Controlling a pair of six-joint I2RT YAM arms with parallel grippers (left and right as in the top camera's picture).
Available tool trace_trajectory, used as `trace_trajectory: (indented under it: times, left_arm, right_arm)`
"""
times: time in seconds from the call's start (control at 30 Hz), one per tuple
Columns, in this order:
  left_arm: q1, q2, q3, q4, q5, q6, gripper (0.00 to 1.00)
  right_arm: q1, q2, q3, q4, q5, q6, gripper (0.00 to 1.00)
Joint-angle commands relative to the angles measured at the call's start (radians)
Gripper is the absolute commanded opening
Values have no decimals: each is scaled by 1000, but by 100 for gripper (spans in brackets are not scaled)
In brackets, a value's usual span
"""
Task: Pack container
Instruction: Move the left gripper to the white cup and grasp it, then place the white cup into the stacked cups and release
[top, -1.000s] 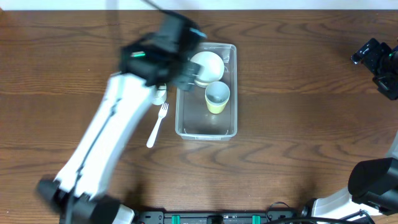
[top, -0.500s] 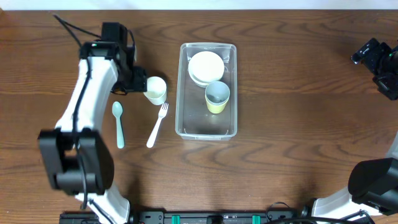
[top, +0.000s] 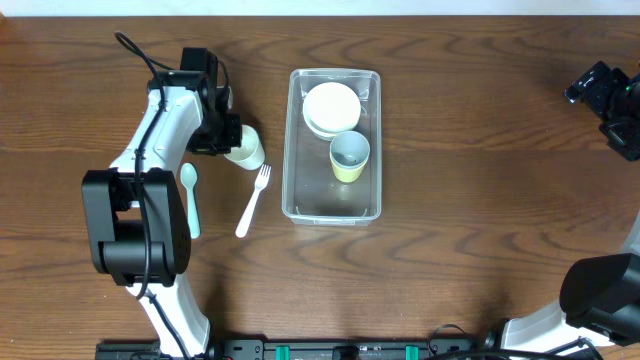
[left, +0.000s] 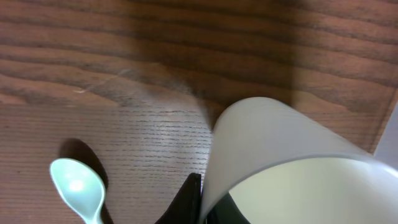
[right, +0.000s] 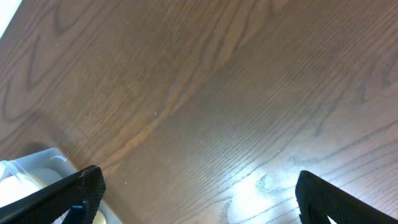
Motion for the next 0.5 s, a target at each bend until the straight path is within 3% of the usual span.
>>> trace_trajectory:
  times: [0.0, 0.27, 0.47]
  left_arm:
    - [-2, -24, 14, -4, 2, 50, 6]
    - [-45, -255, 170, -156, 24, 73, 6]
    - [-246, -450, 232, -121, 56, 73, 6]
  right_arm:
    - [-5, 4, -2, -1, 0, -6, 99]
    - [-5, 4, -2, -1, 0, -6, 99]
    - [-5, 4, -2, -1, 0, -6, 99]
